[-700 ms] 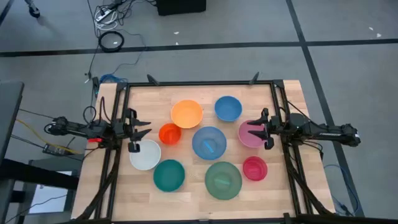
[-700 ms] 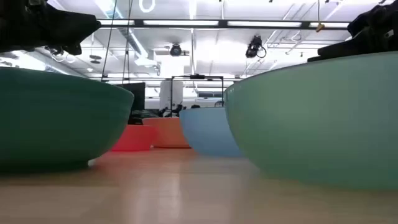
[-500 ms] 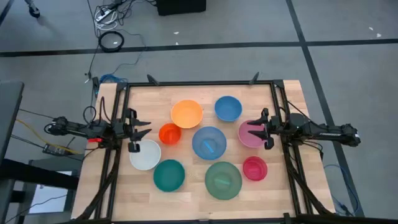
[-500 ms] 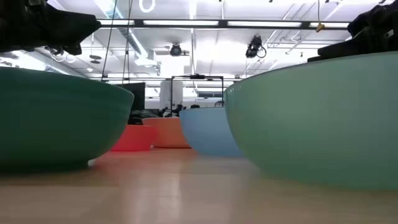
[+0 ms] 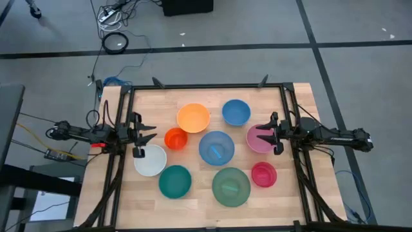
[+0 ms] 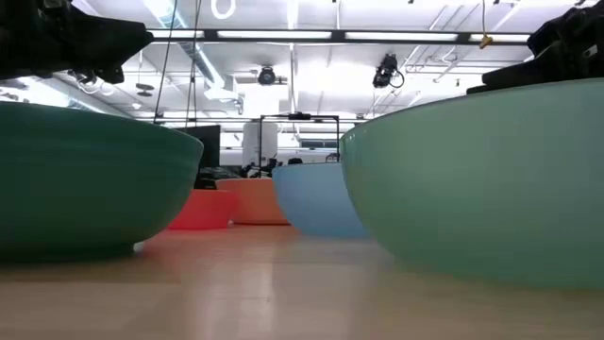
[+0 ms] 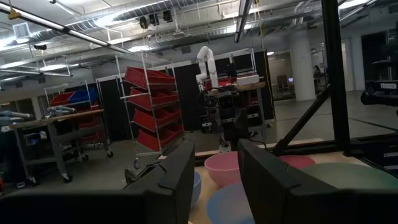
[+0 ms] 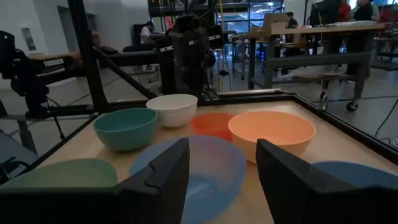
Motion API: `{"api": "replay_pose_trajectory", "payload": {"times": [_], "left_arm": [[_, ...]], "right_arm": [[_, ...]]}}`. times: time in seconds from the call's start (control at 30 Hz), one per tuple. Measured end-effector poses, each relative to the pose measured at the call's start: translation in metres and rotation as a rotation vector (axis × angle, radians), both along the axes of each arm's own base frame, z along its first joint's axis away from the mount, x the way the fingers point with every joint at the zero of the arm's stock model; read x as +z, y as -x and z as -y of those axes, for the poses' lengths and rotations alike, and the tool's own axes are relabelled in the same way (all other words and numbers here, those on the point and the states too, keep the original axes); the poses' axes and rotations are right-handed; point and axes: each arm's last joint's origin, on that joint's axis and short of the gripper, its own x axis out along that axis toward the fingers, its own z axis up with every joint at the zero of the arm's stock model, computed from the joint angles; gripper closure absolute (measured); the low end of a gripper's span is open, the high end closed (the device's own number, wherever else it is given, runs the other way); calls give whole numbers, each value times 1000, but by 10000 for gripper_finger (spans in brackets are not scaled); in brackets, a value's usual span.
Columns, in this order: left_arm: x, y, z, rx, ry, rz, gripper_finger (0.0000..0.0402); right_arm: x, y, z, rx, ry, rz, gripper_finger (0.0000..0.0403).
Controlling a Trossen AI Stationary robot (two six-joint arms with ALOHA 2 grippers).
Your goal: Nest bowls inside each other
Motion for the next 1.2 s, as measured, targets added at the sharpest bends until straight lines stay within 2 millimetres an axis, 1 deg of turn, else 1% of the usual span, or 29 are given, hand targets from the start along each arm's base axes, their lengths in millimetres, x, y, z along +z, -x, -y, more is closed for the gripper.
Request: {"api": "replay_pose_trajectory", "payload": {"times": [0.43, 0.63, 0.8, 0.97, 1.2], "left_arm": [[0, 0, 0, 0, 0, 0, 270], [0, 0, 0, 0, 0, 0, 270], [0, 0, 0, 0, 0, 0, 270], [0, 0, 0, 0, 0, 0, 270], [0, 0, 0, 0, 1, 1, 270]], "right_arm": [[0, 0, 0, 0, 0, -1, 227], [0, 0, 0, -2, 59, -3, 227], [1, 0, 0, -3, 59, 7, 227], [7, 0, 0, 12, -76, 72, 227], [17, 2, 0, 15, -82, 178, 227]]}}
